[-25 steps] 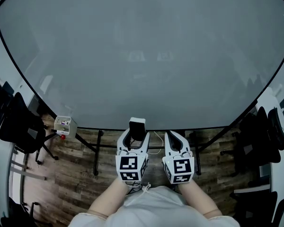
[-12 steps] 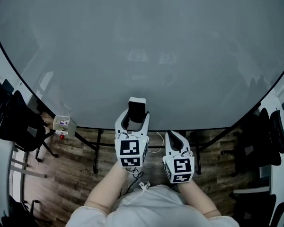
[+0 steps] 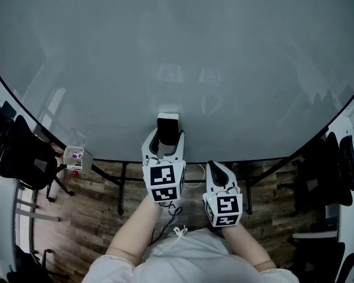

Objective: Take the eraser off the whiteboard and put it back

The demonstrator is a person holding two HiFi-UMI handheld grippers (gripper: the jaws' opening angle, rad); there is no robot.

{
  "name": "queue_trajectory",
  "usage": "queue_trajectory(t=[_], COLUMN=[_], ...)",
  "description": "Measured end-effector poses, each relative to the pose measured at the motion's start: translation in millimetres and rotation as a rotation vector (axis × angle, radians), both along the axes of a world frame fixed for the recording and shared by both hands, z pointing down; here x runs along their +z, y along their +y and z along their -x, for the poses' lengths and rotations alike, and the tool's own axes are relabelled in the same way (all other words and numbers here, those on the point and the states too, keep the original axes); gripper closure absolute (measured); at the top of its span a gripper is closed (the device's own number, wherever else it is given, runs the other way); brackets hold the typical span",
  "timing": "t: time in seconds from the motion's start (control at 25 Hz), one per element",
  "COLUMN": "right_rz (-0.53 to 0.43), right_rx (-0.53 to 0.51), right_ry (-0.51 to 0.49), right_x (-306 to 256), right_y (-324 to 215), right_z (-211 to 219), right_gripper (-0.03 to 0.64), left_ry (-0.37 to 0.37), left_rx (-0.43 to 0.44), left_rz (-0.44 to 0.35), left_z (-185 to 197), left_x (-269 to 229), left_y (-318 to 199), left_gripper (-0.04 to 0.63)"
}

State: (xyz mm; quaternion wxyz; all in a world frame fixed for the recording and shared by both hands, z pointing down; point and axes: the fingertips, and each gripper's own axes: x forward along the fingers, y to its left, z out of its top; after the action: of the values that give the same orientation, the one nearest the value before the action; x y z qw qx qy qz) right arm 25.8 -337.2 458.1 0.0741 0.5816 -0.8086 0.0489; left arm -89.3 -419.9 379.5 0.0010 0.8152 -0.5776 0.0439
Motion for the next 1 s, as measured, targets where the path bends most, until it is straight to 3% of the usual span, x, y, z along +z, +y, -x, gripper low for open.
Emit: queue_trajectory(t=[0.4, 0.56, 0.8, 1.0], right_rz=[0.016, 0.004, -0.006, -0.062], right_rx=[-0.02, -0.04, -0.042, -0.039], right_ry=[-0.006, -0.023, -0.023, -0.035], right_x=[3, -1, -2, -13], right_y=[-5, -1, 6, 15], right_z=[-4, -4, -2, 2], right_gripper=[0.588, 0.588, 0.588, 0.589], left_ry=[-0.019, -0.01, -0.056, -0.009], left_rx=[-0.058, -0.038, -0.048, -0.064], left_rz=[-0.018, -0.016, -0.046, -0.041], left_z=[4, 1, 9, 16], left_x=[1, 0, 4, 12], left_y=[-7, -5, 8, 30], left_gripper=[0.334, 0.328, 0.328, 0.33])
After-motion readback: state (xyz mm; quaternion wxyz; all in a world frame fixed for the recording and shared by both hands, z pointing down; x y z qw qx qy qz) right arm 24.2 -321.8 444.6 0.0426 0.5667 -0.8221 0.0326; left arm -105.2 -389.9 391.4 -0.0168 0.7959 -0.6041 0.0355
